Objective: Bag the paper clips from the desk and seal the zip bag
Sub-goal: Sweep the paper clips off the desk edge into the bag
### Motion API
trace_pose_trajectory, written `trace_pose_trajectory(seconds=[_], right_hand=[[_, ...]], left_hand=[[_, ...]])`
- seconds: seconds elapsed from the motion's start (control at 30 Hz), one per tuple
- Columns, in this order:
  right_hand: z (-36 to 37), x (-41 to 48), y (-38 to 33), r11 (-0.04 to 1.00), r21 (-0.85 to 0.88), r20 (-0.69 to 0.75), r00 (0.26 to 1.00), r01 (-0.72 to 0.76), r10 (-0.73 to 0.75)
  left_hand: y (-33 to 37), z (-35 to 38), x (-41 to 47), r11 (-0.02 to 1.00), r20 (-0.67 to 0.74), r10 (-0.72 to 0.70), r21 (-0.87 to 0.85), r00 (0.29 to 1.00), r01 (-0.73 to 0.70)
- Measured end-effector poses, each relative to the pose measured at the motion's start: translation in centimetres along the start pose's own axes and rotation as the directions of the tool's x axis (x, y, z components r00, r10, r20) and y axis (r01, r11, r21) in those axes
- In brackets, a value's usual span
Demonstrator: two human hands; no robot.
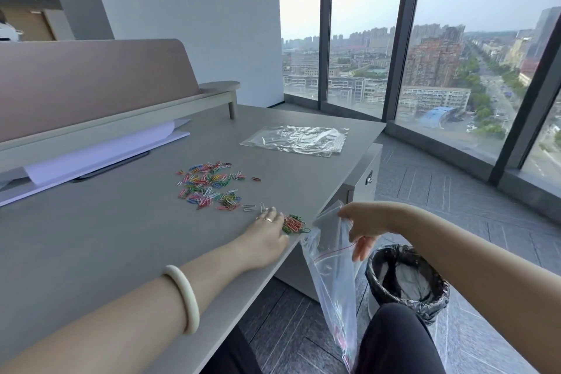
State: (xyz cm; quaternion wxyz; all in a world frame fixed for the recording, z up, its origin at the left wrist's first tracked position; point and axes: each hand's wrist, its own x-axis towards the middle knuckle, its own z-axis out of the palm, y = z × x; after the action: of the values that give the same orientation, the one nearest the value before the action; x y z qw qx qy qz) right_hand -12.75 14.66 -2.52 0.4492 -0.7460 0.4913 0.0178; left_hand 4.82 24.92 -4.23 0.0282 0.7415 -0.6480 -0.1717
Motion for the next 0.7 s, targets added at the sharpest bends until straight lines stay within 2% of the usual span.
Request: trace_pose_trajectory(seconds=[0.1,0.23,0.4,0.53,0.7], right_hand=[[-0.2,-0.1,-0.1,0.999,-0.041,0.044,0.999,0.020,-0.019],[-0.5,0.1,-0.1,0.999,0.026,0.114,0.993,-0.029,0.026],[-0.2,-0.1,-0.1,0.997,0.062,0.105,0.994,-0.042,0.035],[0.0,-0.1,-0.4,0.995,0.088,0.117,0.992,-0.049,0.038],[0.0,0.1,-0.7,0.993,0.119,0.119,0.993,-0.025,0.011]], left_hand=[[1.1,0.4,0.6,0.998,0.000,0.058,-0.011,0.998,-0.058],[1.9,0.7,1.3,0.994,0.007,0.105,-0.022,0.994,-0.105],[2.7,0.9,2.2,0.985,0.017,0.163,-0.061,0.986,-0.162],[2.5,-0.2,2.2,0.961,0.032,0.232,-0.165,0.972,-0.224],[-0.6,-3.8,0.9,0.969,-0.066,0.181,-0.160,0.981,-0.189]])
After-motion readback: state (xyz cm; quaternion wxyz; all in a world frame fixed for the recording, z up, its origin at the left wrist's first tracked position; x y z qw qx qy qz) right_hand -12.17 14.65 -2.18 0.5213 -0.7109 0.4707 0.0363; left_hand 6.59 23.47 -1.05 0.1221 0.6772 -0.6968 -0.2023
